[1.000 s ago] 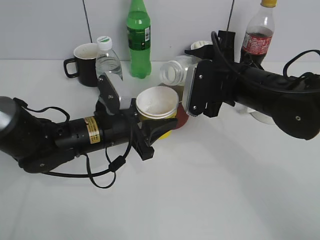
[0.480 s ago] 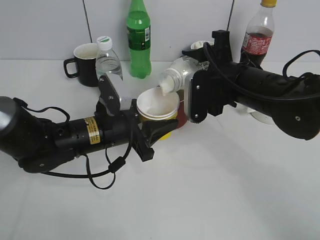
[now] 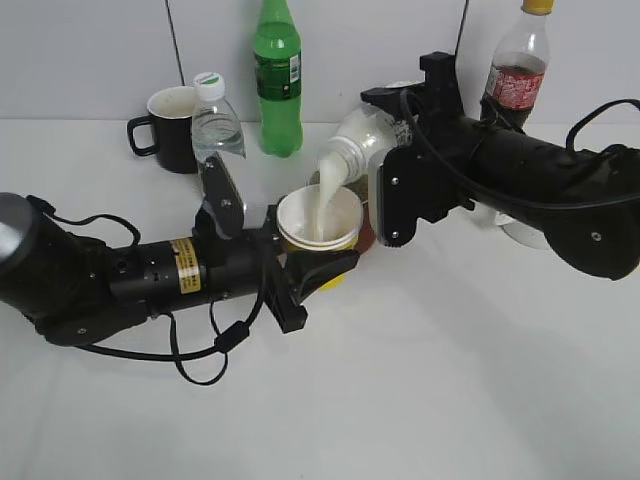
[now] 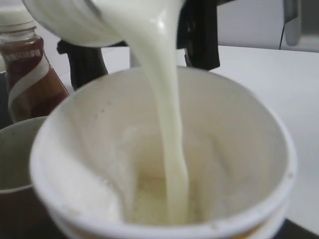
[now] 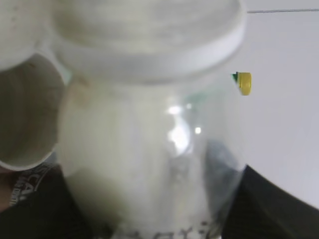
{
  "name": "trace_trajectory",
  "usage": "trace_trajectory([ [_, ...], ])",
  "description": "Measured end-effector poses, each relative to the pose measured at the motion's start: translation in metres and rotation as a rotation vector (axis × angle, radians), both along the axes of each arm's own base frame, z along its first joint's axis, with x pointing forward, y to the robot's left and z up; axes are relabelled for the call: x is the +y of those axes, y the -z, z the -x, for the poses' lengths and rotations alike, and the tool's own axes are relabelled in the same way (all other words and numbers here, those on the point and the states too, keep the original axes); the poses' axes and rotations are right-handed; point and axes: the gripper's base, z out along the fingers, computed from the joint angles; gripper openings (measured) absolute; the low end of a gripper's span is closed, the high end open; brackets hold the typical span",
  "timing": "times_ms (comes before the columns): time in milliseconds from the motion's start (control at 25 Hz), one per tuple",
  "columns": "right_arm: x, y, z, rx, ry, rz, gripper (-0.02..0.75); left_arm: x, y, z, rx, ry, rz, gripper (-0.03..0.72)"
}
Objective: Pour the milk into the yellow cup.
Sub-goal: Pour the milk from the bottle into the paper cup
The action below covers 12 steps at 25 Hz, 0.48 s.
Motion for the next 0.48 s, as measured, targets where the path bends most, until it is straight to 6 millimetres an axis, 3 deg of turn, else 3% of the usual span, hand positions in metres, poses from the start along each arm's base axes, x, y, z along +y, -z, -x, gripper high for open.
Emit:
trace_trajectory([
  [480,0.0002,-0.001,0.0,-0.031,-0.007,0.025,0.449,0.0002,0.0011,0.0,0.004,-0.001,-0.012,0.358],
])
